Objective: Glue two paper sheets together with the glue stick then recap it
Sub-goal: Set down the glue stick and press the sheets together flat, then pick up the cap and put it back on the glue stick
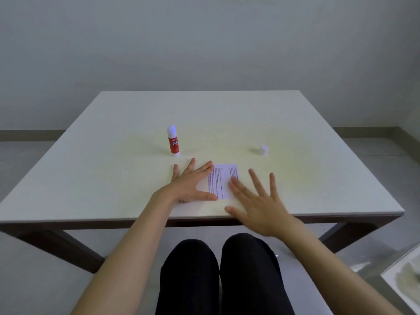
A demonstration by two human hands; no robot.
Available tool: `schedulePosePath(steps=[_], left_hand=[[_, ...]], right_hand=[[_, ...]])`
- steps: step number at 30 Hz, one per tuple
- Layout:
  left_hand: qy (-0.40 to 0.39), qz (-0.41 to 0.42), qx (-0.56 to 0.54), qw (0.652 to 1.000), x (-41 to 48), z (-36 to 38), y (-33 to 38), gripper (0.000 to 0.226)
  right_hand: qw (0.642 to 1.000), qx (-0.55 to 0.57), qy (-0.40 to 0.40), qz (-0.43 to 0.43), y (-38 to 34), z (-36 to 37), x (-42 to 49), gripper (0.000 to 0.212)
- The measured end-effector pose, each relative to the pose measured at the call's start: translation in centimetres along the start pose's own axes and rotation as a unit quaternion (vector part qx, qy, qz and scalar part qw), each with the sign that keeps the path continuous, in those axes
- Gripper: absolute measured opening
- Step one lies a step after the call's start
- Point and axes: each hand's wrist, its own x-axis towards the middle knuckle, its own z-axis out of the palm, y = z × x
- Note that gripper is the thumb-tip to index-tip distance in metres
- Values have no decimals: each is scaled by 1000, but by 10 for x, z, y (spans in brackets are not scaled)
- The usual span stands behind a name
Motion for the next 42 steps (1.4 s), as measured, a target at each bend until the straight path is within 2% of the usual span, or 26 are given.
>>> schedulePosePath(steps=[3,7,12,14,16,18,20,22,24,25,28,30,33,35,38,40,42], left_hand=[[0,-2,-2,1000,-1,0,1,96],[-1,-2,11,1000,0,0,1,98],[0,-3,5,1000,-1,0,1,97],[4,-5,-9,1000,-3,1,2,95],[23,-21,-88,996,-7,0,1,86],[97,-31,-231,968,-13,-1,-2,73],[255,-15,-338,906,-18,-1,-5,51],[428,-53,-371,822,-19,-5,-9,30],[513,-114,-374,764,-10,-15,-15,34],[518,-136,-374,757,-3,-21,-18,42],[499,-156,-352,776,21,-30,-20,53],[516,-154,-331,775,31,-28,-17,42],[543,-159,-319,760,36,-26,-11,12],[542,-157,-333,755,33,-28,-6,19],[494,-94,-375,779,18,-28,17,29],[442,-42,-414,795,7,-24,37,28],[398,5,-495,772,-1,-21,52,16]], right_hand=[[1000,-13,-9,26,4,-6,4,78],[997,18,-7,-74,-12,6,-10,91],[999,23,-25,24,10,-2,8,74],[999,29,-18,23,8,1,8,76],[999,32,-11,18,6,4,6,77],[999,36,-9,19,7,4,4,75],[999,50,1,18,7,3,1,74],[996,84,29,12,3,2,-3,73],[989,133,57,12,-3,-1,-6,73],[985,156,67,17,-5,-3,-6,73],[973,207,99,38,-14,-11,-3,76],[964,236,117,43,-20,-15,-2,71],[950,273,148,23,-28,-14,-1,51],[916,355,183,16,-30,-14,1,39],[824,533,177,68,-33,-25,12,21],[726,658,146,137,-32,-36,24,22],[614,764,68,184,-27,-46,34,41]])
